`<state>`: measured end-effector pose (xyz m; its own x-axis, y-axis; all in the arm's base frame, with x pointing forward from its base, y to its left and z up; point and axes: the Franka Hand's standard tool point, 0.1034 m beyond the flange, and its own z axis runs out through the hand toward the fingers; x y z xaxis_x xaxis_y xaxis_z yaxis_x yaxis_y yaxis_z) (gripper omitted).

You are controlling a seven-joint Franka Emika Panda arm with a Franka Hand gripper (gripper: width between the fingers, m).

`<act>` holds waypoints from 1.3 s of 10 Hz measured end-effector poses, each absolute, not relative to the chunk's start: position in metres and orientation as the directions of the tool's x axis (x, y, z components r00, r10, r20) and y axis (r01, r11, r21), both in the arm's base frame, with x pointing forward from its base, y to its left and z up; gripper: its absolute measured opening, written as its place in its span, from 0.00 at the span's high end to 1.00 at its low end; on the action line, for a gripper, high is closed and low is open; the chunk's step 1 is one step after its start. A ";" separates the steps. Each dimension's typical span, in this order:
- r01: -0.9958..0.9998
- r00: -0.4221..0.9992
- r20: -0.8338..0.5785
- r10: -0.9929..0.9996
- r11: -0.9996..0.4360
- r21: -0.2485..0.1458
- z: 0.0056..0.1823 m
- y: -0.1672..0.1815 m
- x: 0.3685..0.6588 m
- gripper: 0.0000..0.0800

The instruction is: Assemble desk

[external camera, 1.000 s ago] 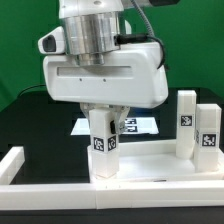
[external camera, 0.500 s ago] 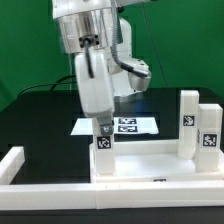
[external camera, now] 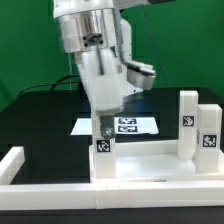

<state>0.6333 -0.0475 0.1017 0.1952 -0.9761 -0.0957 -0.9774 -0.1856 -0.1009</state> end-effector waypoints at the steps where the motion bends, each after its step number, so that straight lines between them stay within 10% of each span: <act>1: -0.904 0.421 -0.067 -0.905 -0.412 -0.118 0.102 -0.046 0.634 0.21; 10: -0.462 0.884 0.016 -0.467 -0.878 -0.126 0.102 -0.051 0.632 0.19; 12: -0.474 0.878 0.014 -0.479 -0.871 -0.126 0.102 -0.052 0.632 0.34; 13: -0.542 0.837 0.004 -0.547 -0.831 -0.127 0.102 -0.052 0.632 0.58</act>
Offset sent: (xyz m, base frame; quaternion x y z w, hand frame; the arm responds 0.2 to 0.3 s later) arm 0.0000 0.0000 0.0000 0.0000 0.0000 -0.1938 0.9810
